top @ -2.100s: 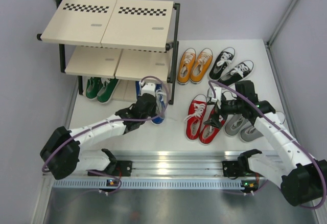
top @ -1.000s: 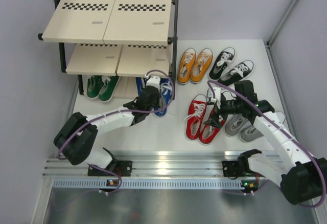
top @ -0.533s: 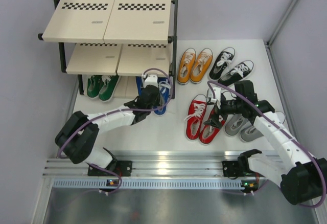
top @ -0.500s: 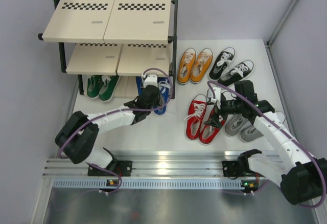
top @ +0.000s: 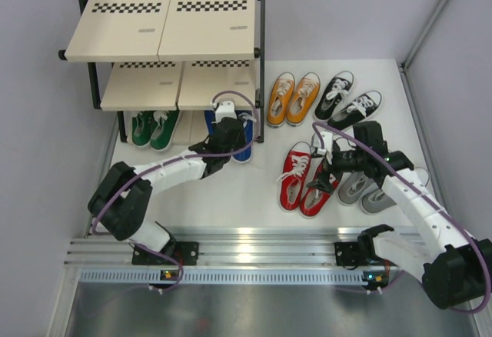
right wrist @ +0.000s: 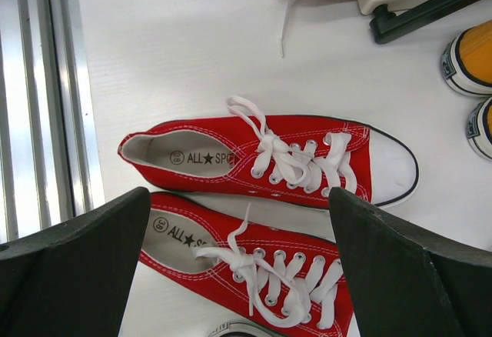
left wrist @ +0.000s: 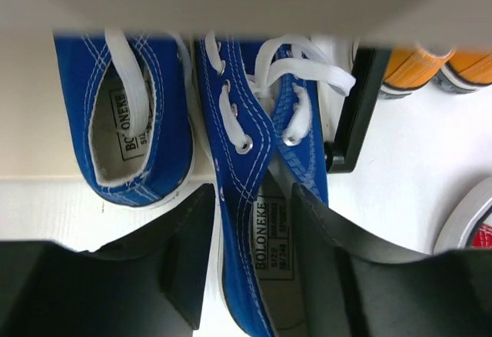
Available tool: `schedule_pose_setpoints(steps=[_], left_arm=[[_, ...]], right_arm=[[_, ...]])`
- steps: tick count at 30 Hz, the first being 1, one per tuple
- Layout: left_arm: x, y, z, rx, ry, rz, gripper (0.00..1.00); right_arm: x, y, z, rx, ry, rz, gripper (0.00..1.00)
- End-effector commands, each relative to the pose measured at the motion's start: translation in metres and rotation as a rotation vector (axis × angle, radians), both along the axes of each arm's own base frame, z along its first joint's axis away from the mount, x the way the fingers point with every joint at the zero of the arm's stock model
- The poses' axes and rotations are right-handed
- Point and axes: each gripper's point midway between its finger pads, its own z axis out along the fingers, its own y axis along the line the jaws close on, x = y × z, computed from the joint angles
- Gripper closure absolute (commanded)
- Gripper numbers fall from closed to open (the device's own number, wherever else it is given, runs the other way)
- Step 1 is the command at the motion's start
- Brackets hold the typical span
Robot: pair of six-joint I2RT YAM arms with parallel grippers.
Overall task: Place and organize the shoes onto the shoe shelf
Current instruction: Place the shoe at the shoe shelf, then adjust the shoe at the shoe shelf.
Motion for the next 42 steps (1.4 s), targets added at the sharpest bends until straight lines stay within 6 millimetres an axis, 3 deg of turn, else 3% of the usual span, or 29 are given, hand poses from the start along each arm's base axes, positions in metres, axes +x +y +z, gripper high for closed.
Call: schedule_pose_setpoints(steps=[1, 5, 9, 10, 11, 13, 15, 17, 18, 20, 21, 22, 23, 24, 25, 26, 27, 28, 29, 30, 31, 33, 34, 37, 42], left_arm=[[0.008, -0.005, 0.046, -0.095, -0.087, -0.002, 0.46], [-0.005, -0.009, 0.064, -0.118, -0.076, -0.067, 0.42], [-0.032, -0.006, 0.07, -0.141, -0.048, -0.146, 0.41], [-0.041, -0.002, 0.08, -0.149, -0.057, -0.164, 0.41], [-0.052, 0.004, 0.071, -0.132, -0.023, -0.171, 0.41], [-0.068, 0.012, 0.086, -0.152, -0.045, -0.197, 0.4], [-0.083, 0.024, 0.084, -0.135, -0.024, -0.202, 0.4], [-0.096, 0.036, 0.1, -0.141, -0.067, -0.204, 0.39], [-0.102, 0.043, 0.099, -0.124, -0.057, -0.199, 0.38], [-0.111, 0.058, 0.115, -0.113, -0.107, -0.19, 0.37], [-0.116, 0.064, 0.118, -0.101, -0.108, -0.181, 0.36], [-0.121, 0.071, 0.129, -0.109, -0.142, -0.173, 0.35], [-0.124, 0.077, 0.133, -0.109, -0.155, -0.161, 0.33], [-0.126, 0.081, 0.136, -0.112, -0.167, -0.153, 0.32], [-0.133, 0.087, 0.139, -0.138, -0.175, -0.137, 0.31], [-0.136, 0.088, 0.14, -0.155, -0.177, -0.134, 0.3], [-0.14, 0.089, 0.138, -0.171, -0.172, -0.131, 0.3], [-0.145, 0.092, 0.136, -0.21, -0.172, -0.119, 0.3], [-0.148, 0.09, 0.133, -0.229, -0.166, -0.127, 0.3], [-0.153, 0.092, 0.136, -0.267, -0.18, -0.122, 0.29], [-0.155, 0.093, 0.132, -0.273, -0.172, -0.114, 0.29], [-0.16, 0.098, 0.129, -0.283, -0.163, -0.099, 0.29], [-0.164, 0.102, 0.132, -0.3, -0.173, -0.093, 0.29], [-0.172, 0.109, 0.134, -0.322, -0.184, -0.081, 0.29], [-0.183, 0.115, 0.127, -0.371, -0.188, -0.076, 0.29]], right_arm=[[-0.001, 0.001, 0.008, 0.019, -0.05, 0.021, 0.0], [-0.002, 0.002, 0.008, 0.016, -0.046, 0.041, 0.01], [-0.018, 0.002, 0.004, 0.012, -0.055, 0.116, 0.01], [-0.019, 0.003, 0.005, 0.015, -0.066, 0.139, 0.01], [-0.025, 0.004, 0.005, 0.022, -0.076, 0.19, 0.01], [-0.026, 0.008, 0.013, 0.034, -0.107, 0.239, 0.01], [-0.026, 0.014, 0.015, 0.022, -0.135, 0.29, 0.01], [-0.012, 0.02, 0.018, -0.022, -0.166, 0.296, 0.01], [-0.009, 0.032, 0.028, -0.032, -0.2, 0.323, 0.01], [0.009, 0.044, 0.025, -0.093, -0.216, 0.305, 0.01], [0.01, 0.06, 0.036, -0.096, -0.258, 0.337, 0.0], [0.023, 0.064, 0.028, -0.151, -0.24, 0.281, 0.02], [0.032, 0.078, 0.034, -0.154, -0.287, 0.28, 0.05], [0.024, 0.096, 0.034, -0.164, -0.305, 0.331, 0.09], [0.034, 0.107, 0.032, -0.201, -0.317, 0.333, 0.17], [0.039, 0.118, 0.033, -0.211, -0.329, 0.328, 0.37], [0.035, 0.138, 0.041, -0.205, -0.349, 0.357, 0.45], [0.037, 0.148, 0.024, -0.239, -0.314, 0.376, 0.51], [0.037, 0.156, 0.019, -0.252, -0.3, 0.382, 0.65], [0.036, 0.169, 0.023, -0.247, -0.308, 0.393, 0.73], [0.037, 0.176, 0.004, -0.28, -0.265, 0.402, 0.78], [0.036, 0.19, -0.003, -0.295, -0.249, 0.414, 0.92], [0.035, 0.194, -0.019, -0.322, -0.209, 0.415, 0.95], [0.028, 0.204, -0.037, -0.33, -0.148, 0.454, 0.98], [0.023, 0.208, -0.063, -0.38, -0.099, 0.506, 0.86]])
